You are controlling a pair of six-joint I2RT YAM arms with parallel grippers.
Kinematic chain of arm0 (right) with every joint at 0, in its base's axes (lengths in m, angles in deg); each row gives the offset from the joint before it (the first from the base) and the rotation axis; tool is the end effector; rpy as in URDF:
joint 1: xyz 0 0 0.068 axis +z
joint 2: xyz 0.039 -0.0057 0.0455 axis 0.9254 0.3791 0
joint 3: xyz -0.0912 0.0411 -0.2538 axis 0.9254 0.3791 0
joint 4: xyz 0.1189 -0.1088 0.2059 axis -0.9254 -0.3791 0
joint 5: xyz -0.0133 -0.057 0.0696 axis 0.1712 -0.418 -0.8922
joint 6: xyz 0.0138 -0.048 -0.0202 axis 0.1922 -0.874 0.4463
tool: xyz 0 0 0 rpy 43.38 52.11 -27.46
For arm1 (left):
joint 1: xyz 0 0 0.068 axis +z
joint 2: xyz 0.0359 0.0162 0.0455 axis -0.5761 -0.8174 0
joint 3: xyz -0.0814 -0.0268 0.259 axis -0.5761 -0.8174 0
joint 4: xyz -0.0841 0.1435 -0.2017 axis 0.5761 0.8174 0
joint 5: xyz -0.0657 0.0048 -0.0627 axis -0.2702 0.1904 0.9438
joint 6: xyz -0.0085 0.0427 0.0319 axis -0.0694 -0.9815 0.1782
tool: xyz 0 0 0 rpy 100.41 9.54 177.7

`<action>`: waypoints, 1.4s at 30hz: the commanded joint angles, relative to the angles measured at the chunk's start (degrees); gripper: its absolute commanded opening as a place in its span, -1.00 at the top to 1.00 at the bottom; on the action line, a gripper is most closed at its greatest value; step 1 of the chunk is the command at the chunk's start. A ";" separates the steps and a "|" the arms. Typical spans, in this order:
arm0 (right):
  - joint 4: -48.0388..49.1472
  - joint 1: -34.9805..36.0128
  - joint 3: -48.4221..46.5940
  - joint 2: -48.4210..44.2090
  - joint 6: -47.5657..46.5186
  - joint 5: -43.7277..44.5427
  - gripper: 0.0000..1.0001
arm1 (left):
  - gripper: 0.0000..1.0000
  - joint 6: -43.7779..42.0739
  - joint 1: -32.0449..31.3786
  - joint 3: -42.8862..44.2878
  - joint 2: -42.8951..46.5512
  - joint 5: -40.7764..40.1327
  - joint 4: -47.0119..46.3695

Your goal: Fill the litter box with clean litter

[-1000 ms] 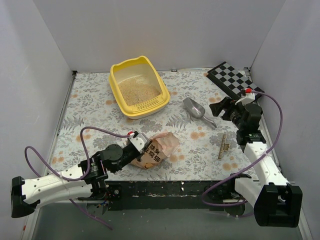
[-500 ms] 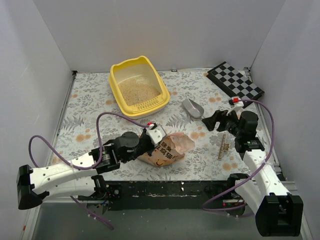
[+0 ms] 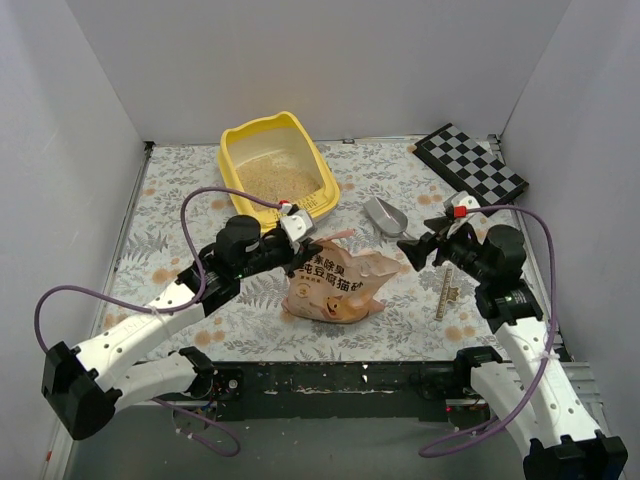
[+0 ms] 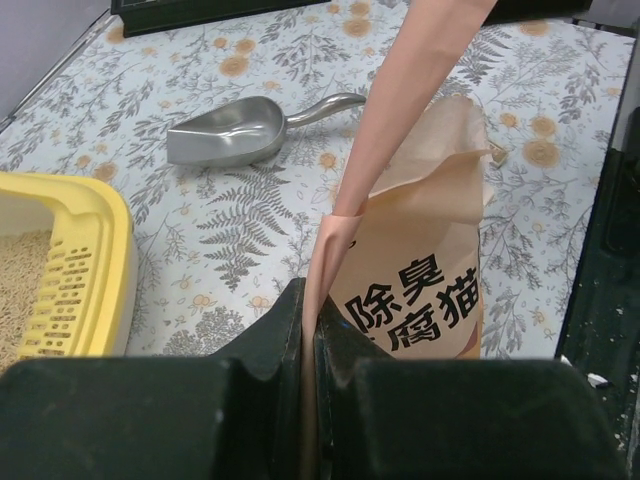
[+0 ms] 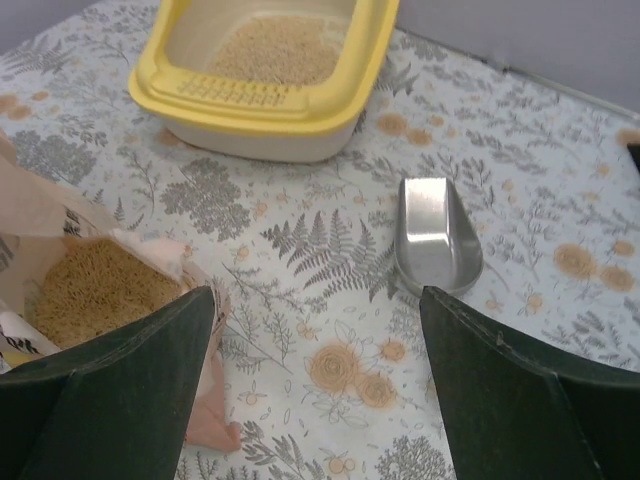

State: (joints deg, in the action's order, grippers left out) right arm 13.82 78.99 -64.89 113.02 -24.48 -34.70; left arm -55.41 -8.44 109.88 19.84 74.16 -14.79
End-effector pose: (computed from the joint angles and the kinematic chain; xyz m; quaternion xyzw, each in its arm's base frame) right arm 0.1643 0.0486 0.2948 -0.2239 0.7129 0.2262 0.6248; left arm 0.1665 -0.1728 0.3220 0.1953 0.7716 -0.4417 0.4141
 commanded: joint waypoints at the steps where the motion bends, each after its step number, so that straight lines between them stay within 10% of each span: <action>1: -4.20 0.07 -7.58 1.18 -5.44 -7.94 -0.82 | 1.00 0.00 0.99 -2.98 4.77 3.88 -2.97; 7: -9.91 0.07 -11.44 4.78 -10.18 -27.81 -0.82 | 1.00 0.44 1.08 -5.80 8.99 3.18 -1.57; 20: -23.11 4.73 -13.39 8.74 -20.82 -35.57 -0.81 | 1.00 0.79 1.08 -9.22 14.18 -1.22 0.11; 42: 10.80 9.03 2.34 11.46 -3.87 -29.77 -0.78 | 1.00 2.90 1.08 -13.53 17.52 -0.78 -1.30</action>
State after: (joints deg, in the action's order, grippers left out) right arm 13.60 86.09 -64.13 123.56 -32.41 -64.29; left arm -53.11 -7.76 96.87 36.45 74.38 -15.25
